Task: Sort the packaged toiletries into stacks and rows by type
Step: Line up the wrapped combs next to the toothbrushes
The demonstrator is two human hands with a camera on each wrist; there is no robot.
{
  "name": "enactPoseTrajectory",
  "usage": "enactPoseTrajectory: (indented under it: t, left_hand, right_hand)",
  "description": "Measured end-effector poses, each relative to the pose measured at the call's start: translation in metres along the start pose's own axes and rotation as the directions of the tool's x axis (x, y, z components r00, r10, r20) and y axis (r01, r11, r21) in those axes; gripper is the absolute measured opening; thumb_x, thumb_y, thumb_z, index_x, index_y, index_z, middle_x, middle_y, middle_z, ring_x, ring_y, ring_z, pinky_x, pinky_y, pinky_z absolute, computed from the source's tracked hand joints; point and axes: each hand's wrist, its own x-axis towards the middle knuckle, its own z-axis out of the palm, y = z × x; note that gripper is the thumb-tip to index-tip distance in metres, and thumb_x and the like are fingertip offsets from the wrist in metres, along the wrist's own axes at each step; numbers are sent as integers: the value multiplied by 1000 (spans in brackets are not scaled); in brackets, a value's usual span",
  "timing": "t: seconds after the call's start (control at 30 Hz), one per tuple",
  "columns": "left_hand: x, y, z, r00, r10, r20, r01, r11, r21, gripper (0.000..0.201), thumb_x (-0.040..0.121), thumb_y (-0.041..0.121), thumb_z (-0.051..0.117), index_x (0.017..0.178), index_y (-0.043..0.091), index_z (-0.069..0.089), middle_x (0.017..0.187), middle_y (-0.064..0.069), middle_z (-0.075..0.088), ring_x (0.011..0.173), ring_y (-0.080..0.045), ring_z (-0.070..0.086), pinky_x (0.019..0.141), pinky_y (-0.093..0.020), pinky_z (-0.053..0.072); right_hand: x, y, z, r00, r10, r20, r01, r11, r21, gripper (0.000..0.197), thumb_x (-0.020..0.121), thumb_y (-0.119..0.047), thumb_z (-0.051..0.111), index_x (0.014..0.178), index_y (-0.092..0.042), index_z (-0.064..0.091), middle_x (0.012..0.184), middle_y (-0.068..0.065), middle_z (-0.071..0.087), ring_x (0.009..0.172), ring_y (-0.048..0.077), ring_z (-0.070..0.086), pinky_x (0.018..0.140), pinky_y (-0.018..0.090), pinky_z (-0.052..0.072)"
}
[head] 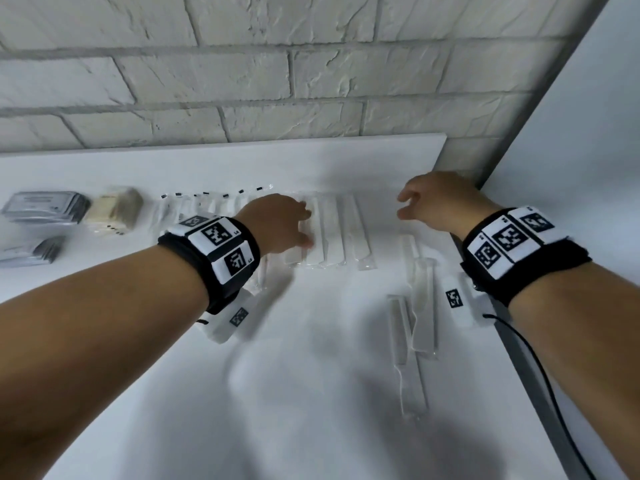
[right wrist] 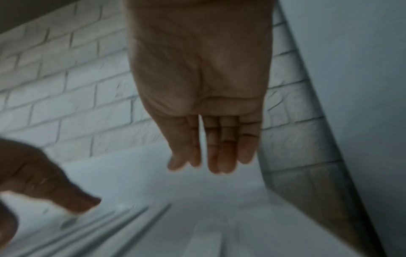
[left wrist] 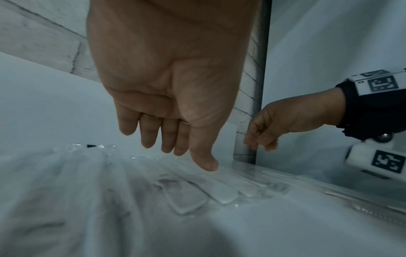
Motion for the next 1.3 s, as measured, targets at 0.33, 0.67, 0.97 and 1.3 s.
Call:
enactPoseTrajectory:
  t: [0.33,0.67,0.97,1.3]
  left_hand:
    - [11,50,3,991,127,-46,-129,991,-44,63,91,50,53,146,29,35,156,7,28,142,-16,27,113,-30,22]
    - [18,62,8,993,117,-28,-118,992,-53,66,89,51,55,146,27,35,153,4,33,140,-18,30,113,-32,27]
    - [23,60,10,992,125,-30,-126,991,-50,60,87,52,57,140,27,46,141,3,49,131,-20,42,106,-35,37]
    - [24,60,10,992,118,-37,-120,992,-46,58,86,50,58,139,27,48,140,2,51,130,-21,43,105,-37,38]
  right_hand:
    - [-42,11,40,872,345,346,-415,897,151,55,76,-9,78,112,-5,37,85,19,64,58,31,64,52,34,54]
    - [-3,-2,1,986,139,96,-167,889,426,46,82,-9,73,120,-19,50,90,9,62,65,27,67,67,41,61]
    - [22,6,31,996,10,89,-5,999,-54,79,71,-30,81,138,-24,41,136,2,52,120,25,53,98,36,45]
    - [5,15,37,979,-102,178,133,976,-175,82,81,-31,71,150,-27,26,158,0,23,142,25,28,114,43,29]
